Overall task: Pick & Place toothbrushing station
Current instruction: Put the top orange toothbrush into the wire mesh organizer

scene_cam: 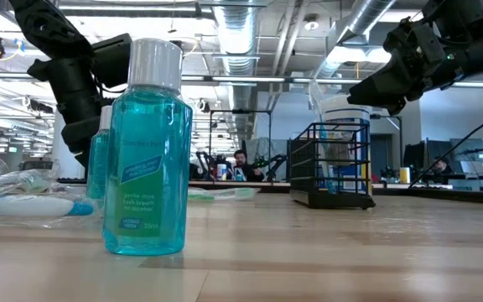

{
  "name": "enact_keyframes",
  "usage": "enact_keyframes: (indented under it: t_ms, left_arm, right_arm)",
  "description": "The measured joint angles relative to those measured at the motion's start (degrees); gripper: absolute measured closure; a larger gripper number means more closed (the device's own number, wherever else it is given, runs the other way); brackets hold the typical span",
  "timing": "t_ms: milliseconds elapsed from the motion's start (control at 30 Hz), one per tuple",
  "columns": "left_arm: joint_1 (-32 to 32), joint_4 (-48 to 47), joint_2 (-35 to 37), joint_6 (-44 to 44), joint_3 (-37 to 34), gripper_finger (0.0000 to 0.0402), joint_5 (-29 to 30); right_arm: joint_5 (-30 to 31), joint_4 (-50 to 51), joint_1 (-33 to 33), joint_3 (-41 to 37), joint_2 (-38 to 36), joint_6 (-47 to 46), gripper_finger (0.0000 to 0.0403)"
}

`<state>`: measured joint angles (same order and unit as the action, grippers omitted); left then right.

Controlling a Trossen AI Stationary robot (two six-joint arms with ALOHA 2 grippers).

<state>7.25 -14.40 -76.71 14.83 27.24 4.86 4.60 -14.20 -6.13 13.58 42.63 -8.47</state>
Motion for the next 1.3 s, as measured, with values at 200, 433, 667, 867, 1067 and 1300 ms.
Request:
enact_keyframes:
  t_ms: [200, 433, 667, 867, 1067, 1300]
  left_arm:
    - [0.00, 0.25, 0.00, 0.21, 0.00, 0.0392, 0.23]
    - [0.00, 1.17, 0.59, 0.57, -0.04, 0.0394, 1.90]
    - [0.00, 4.07, 5.08, 0.61, -0.04, 0.0394, 2.57]
    - [-0.68, 8.98, 10.39, 0.20, -0.04, 0.0394, 2.67]
    - [-2.51, 15.84, 13.86, -1.38, -0.02, 0.0394, 2.63]
    - [-4.35, 28.27, 13.54, -3.91, -0.01, 0.0394, 2.21]
  right_arm:
    - [0.02, 0.00, 0.00, 0.00, -0.02, -0.11, 0.0269]
    - [0.02, 0.00, 0.00, 0.00, 0.00, -0.11, 0.0271]
    - [0.02, -0.07, 0.00, 0.00, -0.02, -0.13, 0.0270]
    - [0.00, -1.32, 0.00, 0.00, 0.00, -0.13, 0.0269]
    - [0.00, -2.71, 0.15, 0.00, 0.13, -0.15, 0.0270]
    - [-0.25, -6.19, 0.17, 0.00, 0.13, -0.15, 0.0268]
